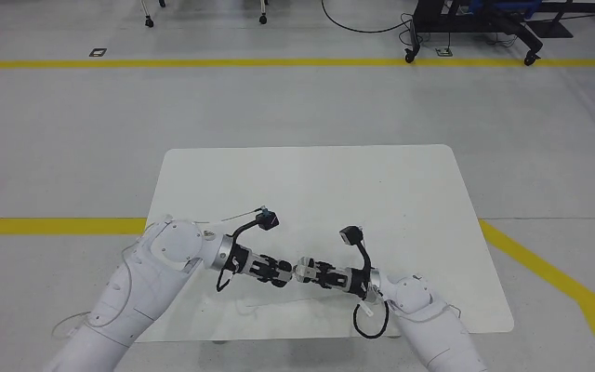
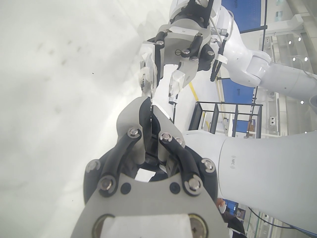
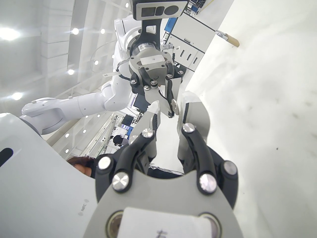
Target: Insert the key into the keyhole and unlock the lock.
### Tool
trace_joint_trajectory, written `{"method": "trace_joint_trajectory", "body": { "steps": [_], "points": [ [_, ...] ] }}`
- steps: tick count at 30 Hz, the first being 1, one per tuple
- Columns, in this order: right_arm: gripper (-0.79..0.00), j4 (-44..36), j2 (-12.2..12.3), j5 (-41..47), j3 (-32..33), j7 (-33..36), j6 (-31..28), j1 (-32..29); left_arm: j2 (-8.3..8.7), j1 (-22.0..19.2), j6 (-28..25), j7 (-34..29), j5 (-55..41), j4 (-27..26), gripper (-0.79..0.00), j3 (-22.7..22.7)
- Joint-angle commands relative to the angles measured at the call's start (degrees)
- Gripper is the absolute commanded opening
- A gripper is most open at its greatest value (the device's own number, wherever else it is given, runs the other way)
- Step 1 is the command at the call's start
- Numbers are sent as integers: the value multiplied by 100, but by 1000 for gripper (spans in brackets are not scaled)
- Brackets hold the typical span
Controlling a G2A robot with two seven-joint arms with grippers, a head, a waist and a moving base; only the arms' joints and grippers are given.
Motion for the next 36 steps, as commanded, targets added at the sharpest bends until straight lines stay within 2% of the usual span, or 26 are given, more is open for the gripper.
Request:
{"method": "trace_joint_trajectory", "body": {
  "steps": [1,3,11,12,13,17,20,23,25,29,34,35,36],
  "points": [
    [-699,2,1,-3,-23,6,14,6,-4,-13,-9,9,-1,18,-785,23],
    [-785,14,2,-11,-56,27,52,18,-5,-18,-31,12,7,22,-785,43],
    [-785,23,12,-126,-143,44,84,58,16,-1,-65,9,85,6,-779,73],
    [-785,20,15,-119,-142,28,62,49,21,-2,-57,26,120,3,-502,68],
    [-785,13,18,-110,-139,14,41,44,25,12,-41,68,101,0,0,55],
    [-785,-6,29,-37,-117,-63,-43,21,53,42,-62,143,38,-16,0,-36],
    [-785,-13,35,87,-41,-264,-188,-10,96,116,-152,432,-170,31,0,-273],
    [-785,23,43,35,152,-831,-319,-60,109,473,-221,1626,-967,183,0,-728],
    [-785,-34,32,-261,221,-1349,-367,-134,97,798,-402,2252,-1227,132,0,-832],
    [-785,-171,3,-737,256,-2042,-392,-246,40,1146,-646,2982,-1222,-47,0,-744],
    [-785,-290,-15,-934,213,-2266,-417,-304,-24,1109,-636,2993,-1182,-159,0,-571],
    [-785,-301,-16,-952,209,-2286,-415,-311,-38,1082,-613,2987,-1149,-177,-52,-529],
    [-785,-312,-17,-968,206,-2301,-413,-315,-53,1058,-593,2973,-1126,-189,-157,-483]
  ]
}}
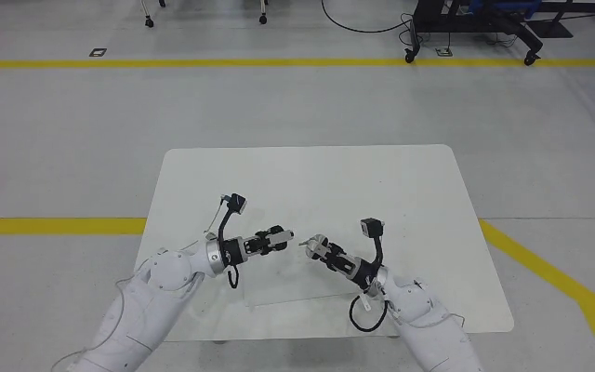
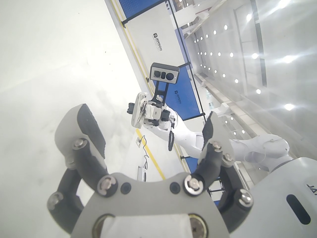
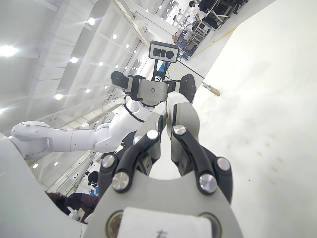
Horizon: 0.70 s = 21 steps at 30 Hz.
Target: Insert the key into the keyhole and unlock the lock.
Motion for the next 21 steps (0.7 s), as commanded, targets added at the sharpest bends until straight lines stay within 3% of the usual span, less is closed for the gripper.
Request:
{"method": "trace_joint_trajectory", "body": {
  "steps": [1,2,4,10,14,17,18,21],
  "points": [
    [-785,-12,0,-31,-5,-15,2,-5,-26,-49,34,-15,44,-8,-305,77],
    [-785,-15,-1,-35,-5,-31,3,-7,-41,-73,48,-19,52,-5,-428,115],
    [-785,-17,-2,-43,-7,-57,2,-11,-65,-116,57,-16,62,23,-477,161],
    [-785,-12,4,-32,12,-52,30,-5,-128,-204,141,-27,185,137,-579,307],
    [-785,-9,13,-32,14,15,61,0,-165,-246,170,2,213,207,-600,362],
    [-785,-14,19,-51,13,52,86,1,-185,-274,180,-1,213,253,-693,374],
    [-785,-19,20,-55,12,59,90,-2,-189,-281,176,-8,210,267,-767,372],
    [-785,-32,25,-76,24,42,84,-15,-199,-293,165,-41,218,294,-785,366]
  ]
}}
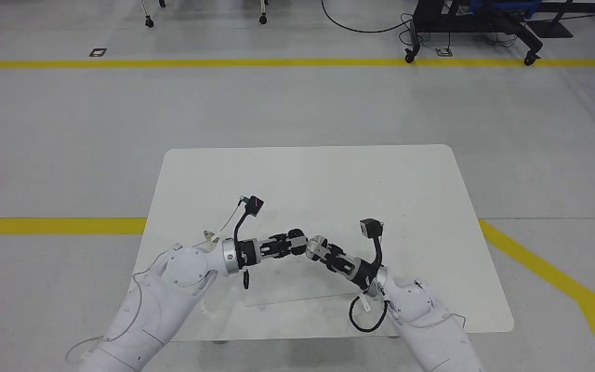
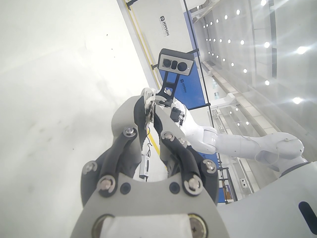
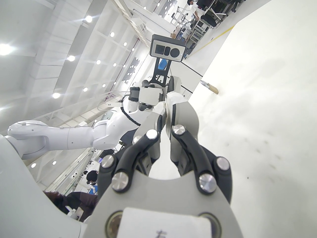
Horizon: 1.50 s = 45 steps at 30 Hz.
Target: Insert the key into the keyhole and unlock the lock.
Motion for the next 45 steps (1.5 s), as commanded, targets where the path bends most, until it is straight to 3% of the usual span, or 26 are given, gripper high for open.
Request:
{"method": "trace_joint_trajectory", "body": {
  "steps": [1,8,9,11,16,21,26,28,31,33,41,42,43,45],
  "points": [
    [-785,-9,2,-2,6,-16,-6,-11,-3,-8,3,-34,41,17,-785,0],
    [-785,-84,31,153,15,217,-12,-67,26,-16,-29,-17,397,2,-785,-129],
    [-640,-88,44,230,26,332,3,-72,40,-16,-31,-68,427,-15,-785,-168],
    [-560,-102,77,358,99,509,14,-79,71,-35,-1,-258,484,-46,-785,-243],
    [-619,-161,137,535,220,777,140,-140,116,-63,106,-644,624,-155,-785,-308],
    [-597,-205,157,537,193,952,349,-130,110,-51,114,-705,671,-250,-785,-268],
    [-631,-218,166,675,161,1097,394,-120,99,-50,93,-794,746,-276,-785,-197],
    [-600,-216,170,739,142,1175,423,-109,92,-56,93,-811,758,-270,-785,-169],
    [-686,-188,172,822,112,1261,477,-83,80,-70,95,-826,728,-252,-785,-141],
    [-785,-173,173,893,88,1339,493,-61,74,-81,96,-797,706,-230,-785,-145],
    [-785,-118,180,823,64,1344,455,-6,65,-66,54,-684,757,-234,-785,-157],
    [-785,-116,181,770,62,1332,438,-3,67,-57,28,-695,764,-246,-332,-161],
    [-785,-118,182,737,60,1316,430,-3,72,-53,-11,-679,798,-261,0,-180],
    [-785,-128,183,702,54,1285,406,-7,89,-29,-75,-656,828,-300,0,-243]
  ]
}}
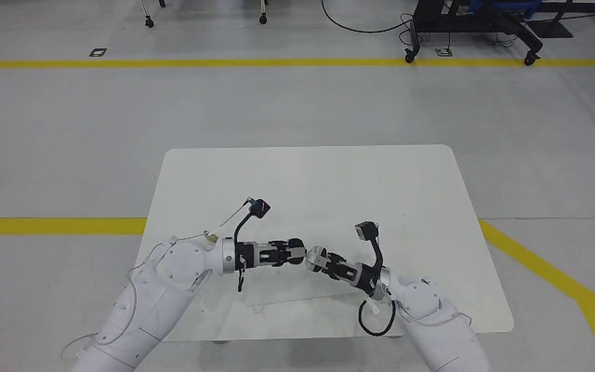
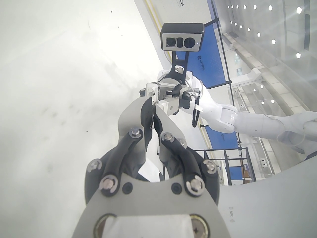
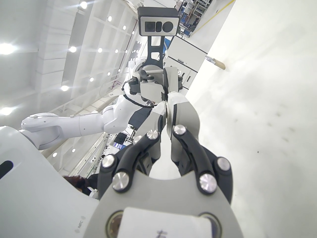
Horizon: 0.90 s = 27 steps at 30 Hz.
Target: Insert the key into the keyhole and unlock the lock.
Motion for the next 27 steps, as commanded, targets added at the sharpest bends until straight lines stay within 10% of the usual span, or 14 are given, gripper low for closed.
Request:
{"method": "trace_joint_trajectory", "body": {
  "steps": [1,19,27],
  "points": [
    [-785,-7,2,-21,4,-31,-22,-2,27,16,-57,44,46,-21,0,-109],
    [-785,-1016,220,-1408,1786,-2456,-875,-1285,1005,1306,-556,-832,3325,-1755,0,-3849],
    [-686,-1016,220,-1408,1786,-2456,-875,-1285,1006,1299,-431,-698,3423,-1723,0,-3904]
  ]
}}
